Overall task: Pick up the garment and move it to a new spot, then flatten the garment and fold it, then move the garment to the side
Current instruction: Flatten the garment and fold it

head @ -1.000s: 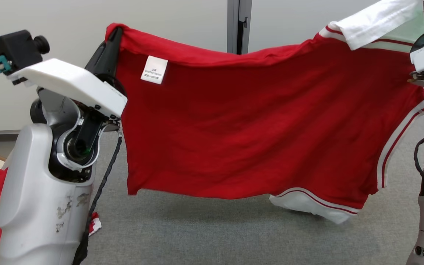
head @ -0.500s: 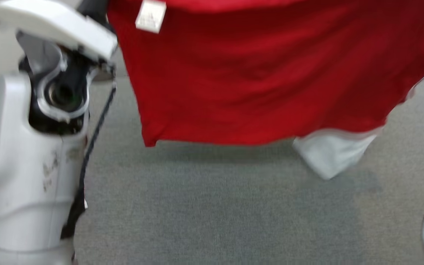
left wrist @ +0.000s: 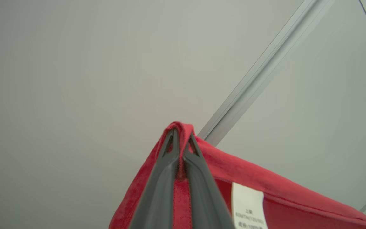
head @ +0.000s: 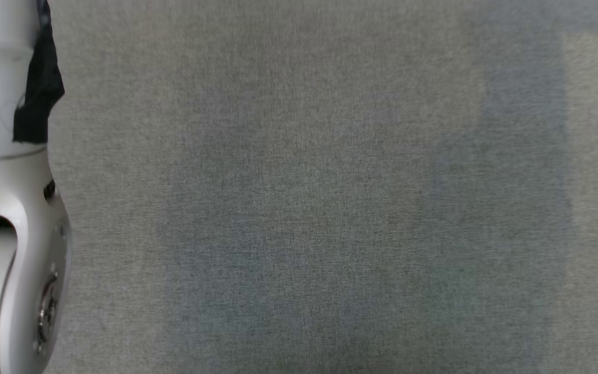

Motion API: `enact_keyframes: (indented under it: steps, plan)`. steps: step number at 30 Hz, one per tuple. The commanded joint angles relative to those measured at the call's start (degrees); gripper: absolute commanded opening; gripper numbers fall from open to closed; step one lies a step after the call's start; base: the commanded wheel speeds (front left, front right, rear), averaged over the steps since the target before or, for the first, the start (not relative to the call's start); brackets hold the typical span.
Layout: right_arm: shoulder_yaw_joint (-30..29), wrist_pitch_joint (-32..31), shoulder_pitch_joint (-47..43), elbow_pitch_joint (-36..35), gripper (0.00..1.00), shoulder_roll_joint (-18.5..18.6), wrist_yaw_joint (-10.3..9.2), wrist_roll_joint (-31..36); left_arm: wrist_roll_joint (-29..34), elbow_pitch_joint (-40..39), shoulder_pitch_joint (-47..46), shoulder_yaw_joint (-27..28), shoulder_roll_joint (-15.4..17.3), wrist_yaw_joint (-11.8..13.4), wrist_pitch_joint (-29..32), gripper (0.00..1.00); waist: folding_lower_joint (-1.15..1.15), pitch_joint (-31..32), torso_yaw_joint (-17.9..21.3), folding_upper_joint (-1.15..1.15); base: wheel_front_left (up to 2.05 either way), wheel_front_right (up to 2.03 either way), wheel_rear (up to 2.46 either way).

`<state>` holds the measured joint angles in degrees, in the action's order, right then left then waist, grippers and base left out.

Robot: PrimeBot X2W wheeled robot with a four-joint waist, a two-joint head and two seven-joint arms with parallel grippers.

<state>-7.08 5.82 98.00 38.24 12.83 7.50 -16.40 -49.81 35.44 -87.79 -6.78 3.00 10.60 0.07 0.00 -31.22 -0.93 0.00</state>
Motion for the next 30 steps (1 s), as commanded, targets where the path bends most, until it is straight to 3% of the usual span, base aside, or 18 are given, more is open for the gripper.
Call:
enact_keyframes:
  steps: [1, 6, 15, 22, 30]
  plan:
    - [0.24, 2.25, 1.26, 1.65, 0.0, 0.31, -0.02, -0.8, 0.22, 1.81, -2.38, -0.17, 0.23, -0.9, -1.85, 0.0, 0.0, -4.94, -0.48, 0.0, 0.0, 0.0, 0.0]
    - [4.9, 5.91, -1.08, 7.98, 0.0, -0.78, -0.01, -4.69, 1.58, 10.94, -3.83, -2.5, 0.1, -3.96, -6.64, 0.0, 0.0, -5.66, -0.71, 0.0, 0.0, 0.0, 0.0]
    - [9.2, 8.6, -11.76, 11.03, 0.0, 0.33, -0.02, -15.48, 3.05, 23.15, 0.26, -6.02, 0.09, -10.01, -10.43, 0.0, 0.0, -5.36, -1.52, 0.0, 0.0, 0.0, 0.0]
    - [13.32, 9.21, -24.7, 10.1, 0.0, 0.44, -0.01, -21.83, 5.44, 29.17, 8.69, -11.34, -0.01, -15.15, -12.54, 0.0, 0.0, -0.64, -1.27, 0.0, 0.0, 0.0, 0.0]
    - [17.16, 9.38, -38.52, 8.35, 0.0, 0.75, -0.01, -27.75, 8.83, 33.58, 18.91, -17.11, 0.92, -17.5, -13.05, 0.0, 0.0, 7.31, 0.11, 0.0, 0.0, 0.0, 0.0]
